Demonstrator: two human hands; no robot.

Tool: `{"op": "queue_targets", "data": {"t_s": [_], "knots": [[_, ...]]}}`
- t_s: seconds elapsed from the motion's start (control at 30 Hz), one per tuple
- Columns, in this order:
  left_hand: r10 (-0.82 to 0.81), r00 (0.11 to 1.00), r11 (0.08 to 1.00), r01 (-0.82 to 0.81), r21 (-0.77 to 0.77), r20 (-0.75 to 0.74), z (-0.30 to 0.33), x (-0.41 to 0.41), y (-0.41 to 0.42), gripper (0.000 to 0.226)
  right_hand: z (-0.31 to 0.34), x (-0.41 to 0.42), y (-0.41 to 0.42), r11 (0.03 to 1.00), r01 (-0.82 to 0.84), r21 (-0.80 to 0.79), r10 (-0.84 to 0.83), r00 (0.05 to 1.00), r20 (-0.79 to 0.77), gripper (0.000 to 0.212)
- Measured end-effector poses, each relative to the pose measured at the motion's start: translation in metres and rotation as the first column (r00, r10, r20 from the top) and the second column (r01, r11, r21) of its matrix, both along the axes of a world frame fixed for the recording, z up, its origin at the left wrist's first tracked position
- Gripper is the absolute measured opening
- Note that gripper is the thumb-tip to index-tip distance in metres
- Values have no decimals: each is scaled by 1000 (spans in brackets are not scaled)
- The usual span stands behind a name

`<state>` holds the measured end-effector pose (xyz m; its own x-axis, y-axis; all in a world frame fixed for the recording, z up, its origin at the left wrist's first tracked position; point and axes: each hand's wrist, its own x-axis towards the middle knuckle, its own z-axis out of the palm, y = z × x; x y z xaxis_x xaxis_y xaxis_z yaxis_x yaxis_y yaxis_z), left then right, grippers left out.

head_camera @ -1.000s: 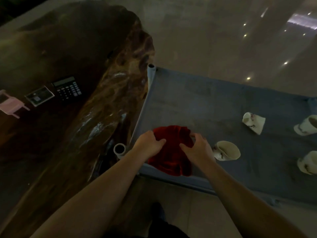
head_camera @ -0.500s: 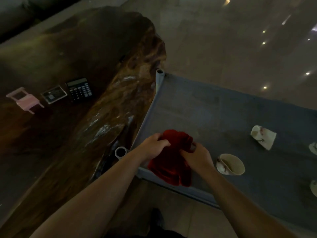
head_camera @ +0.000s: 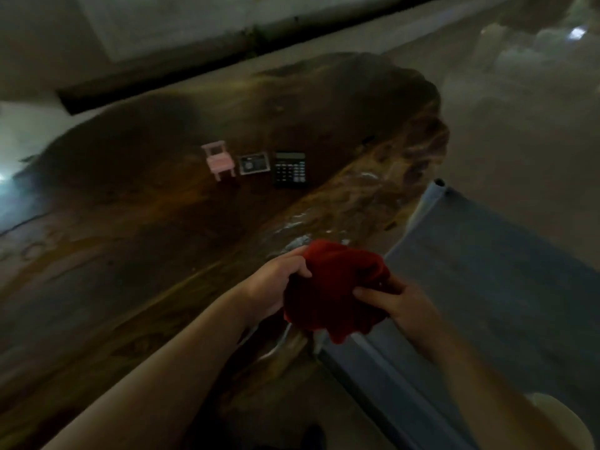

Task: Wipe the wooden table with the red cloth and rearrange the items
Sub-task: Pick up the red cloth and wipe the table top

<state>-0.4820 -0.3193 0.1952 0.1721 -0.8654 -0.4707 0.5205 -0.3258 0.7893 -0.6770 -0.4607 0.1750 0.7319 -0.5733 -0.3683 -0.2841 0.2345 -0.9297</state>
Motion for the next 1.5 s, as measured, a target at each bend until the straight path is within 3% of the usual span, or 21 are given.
{"op": "queue_targets", "data": {"t_s": [0.23, 0.5, 0.87, 1.07, 1.33, 1.43, 1.5], "knots": [[251, 964, 964, -257, -74, -88, 6, 70, 124, 65, 21, 108, 75, 948, -317, 30, 315, 948, 50, 38], [509, 857, 850, -515, -111, -75, -19, 160, 285, 67, 16, 243, 206, 867, -487, 109, 485, 873, 46, 35], [604, 797, 797, -604, -8, -30, -37, 283, 450, 27, 2, 401, 353, 813, -561, 159, 573, 818, -43, 27], [681, 726, 725, -687, 48, 100, -53, 331, 475, 23, -15, 473, 380, 810, -576, 108, 586, 801, -121, 38], [713, 600, 619, -782, 76, 363, -69, 402, 440, 24, -32, 566, 358, 815, -575, 75, 580, 805, -125, 26], [705, 593, 617, -783, 77, 388, -79, 429, 413, 35, -42, 598, 331, 835, -549, 31, 547, 823, -154, 22], [644, 602, 635, -765, 110, 473, -90, 444, 398, 47, -53, 615, 310, 838, -534, -107, 506, 836, -213, 28]]}}
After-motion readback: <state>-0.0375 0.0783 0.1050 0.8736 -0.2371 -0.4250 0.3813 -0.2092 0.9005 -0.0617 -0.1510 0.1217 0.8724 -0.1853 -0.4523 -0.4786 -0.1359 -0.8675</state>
